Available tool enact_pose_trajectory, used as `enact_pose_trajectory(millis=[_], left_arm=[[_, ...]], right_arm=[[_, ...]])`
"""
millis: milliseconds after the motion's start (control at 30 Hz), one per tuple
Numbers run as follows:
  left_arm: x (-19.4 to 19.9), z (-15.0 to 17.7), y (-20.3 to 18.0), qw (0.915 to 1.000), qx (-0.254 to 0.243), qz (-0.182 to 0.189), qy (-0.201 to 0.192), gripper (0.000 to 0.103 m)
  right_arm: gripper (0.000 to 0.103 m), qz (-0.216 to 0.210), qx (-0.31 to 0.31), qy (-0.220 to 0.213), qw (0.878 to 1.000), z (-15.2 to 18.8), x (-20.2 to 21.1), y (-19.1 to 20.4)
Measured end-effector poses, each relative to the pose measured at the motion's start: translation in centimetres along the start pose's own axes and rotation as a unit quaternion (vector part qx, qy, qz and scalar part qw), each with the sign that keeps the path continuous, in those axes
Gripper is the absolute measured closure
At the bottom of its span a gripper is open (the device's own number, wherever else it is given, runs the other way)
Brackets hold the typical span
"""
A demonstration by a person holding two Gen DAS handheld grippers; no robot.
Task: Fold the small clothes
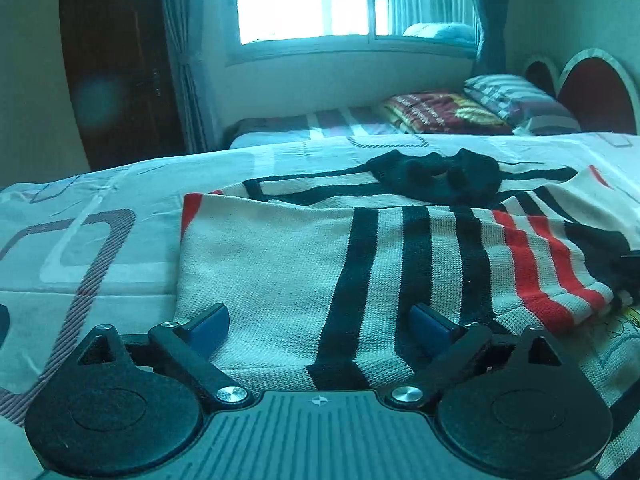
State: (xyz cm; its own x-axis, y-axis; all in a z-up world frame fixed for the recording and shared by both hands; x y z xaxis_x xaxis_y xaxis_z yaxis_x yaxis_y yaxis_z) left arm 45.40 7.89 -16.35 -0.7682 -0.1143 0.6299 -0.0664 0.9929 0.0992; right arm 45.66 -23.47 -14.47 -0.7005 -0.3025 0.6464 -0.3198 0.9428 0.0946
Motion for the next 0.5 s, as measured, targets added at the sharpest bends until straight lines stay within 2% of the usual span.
enact_pose_trajectory(millis=[100, 233, 333, 433, 500], left_arm=[[1.1, -0.3, -0.9, 0.9987, -0.041, -0.026, -0.015, 0.007], [1.7, 0.0, -0.3, 0.9997, -0.015, -0.018, -0.01, 0.007], [2.3, -0.4, -1.3, 0.9996, -0.011, -0.003, -0.025, 0.007], [2.8, -1.0, -3.5, 0.9983, -0.017, 0.035, -0.043, 0.007], [1.6, -0.9, -5.1, 0.9979, -0.038, 0.048, -0.021, 0.007]], right_arm=[[0.078, -0.007, 0.01, -0.034, 0.999, -0.4, 1.4, 0.2], [0.078, -0.033, 0.036, -0.034, 0.998, -0.2, 1.5, 1.1], [0.078, -0.034, 0.061, -0.036, 0.997, -0.2, 1.3, 2.7], [0.078, -0.059, 0.055, -0.041, 0.996, -0.5, 1.4, 4.3], [0.078, -0.059, 0.076, -0.025, 0.995, -0.3, 0.5, 5.7]])
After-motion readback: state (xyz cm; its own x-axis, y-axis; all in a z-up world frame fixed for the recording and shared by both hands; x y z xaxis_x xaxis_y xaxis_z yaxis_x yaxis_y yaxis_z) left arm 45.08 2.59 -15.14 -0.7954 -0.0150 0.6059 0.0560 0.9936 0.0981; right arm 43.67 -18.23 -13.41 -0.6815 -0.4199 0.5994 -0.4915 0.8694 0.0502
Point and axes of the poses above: each gripper's, at about its wrist camera, not at the fingertips, and x roughly against the way its jaws point, y to its left, z to its underside, the point moved 1 cm from there along -x, roughly the way its jaws point, and after that the axes turned 2 degrees about y, right-handed, at the moved point
